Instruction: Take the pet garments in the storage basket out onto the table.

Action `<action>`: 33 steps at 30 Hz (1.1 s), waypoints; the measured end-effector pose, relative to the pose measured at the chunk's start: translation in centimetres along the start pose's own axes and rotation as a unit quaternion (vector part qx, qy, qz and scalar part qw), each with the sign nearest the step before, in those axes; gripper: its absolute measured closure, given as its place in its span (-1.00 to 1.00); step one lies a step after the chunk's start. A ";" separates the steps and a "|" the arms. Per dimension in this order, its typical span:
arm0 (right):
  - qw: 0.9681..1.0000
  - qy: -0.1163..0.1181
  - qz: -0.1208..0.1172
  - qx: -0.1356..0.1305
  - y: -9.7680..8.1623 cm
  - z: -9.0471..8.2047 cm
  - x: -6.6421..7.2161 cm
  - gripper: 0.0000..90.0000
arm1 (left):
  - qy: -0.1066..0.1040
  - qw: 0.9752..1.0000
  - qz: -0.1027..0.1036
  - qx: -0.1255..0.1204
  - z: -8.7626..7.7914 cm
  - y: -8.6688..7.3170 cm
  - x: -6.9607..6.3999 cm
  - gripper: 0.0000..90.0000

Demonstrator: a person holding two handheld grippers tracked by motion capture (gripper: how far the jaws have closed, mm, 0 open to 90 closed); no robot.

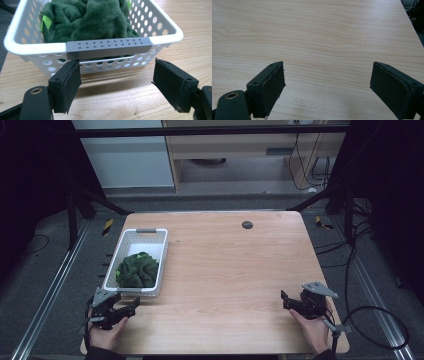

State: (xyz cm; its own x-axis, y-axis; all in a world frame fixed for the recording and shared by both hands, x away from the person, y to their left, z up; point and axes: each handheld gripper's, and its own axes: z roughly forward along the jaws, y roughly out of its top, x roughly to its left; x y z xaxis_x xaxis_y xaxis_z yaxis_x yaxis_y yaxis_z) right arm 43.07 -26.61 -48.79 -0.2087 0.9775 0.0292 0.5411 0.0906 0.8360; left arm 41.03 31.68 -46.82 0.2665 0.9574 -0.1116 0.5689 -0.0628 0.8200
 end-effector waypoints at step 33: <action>1.000 0.003 -0.019 0.008 0.0 0.3 1.0 -0.75 | 0.001 0.999 0.002 -0.048 -2.6 3.9 0.6 -0.54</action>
State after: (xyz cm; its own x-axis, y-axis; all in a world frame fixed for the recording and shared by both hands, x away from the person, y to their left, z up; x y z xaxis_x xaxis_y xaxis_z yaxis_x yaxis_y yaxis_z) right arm 43.09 -25.61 -48.93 -0.2349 0.9720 0.0017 0.5455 0.1303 0.8279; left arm 41.40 32.72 -42.23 0.2669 0.9578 -0.1063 0.4903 -0.0400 0.8706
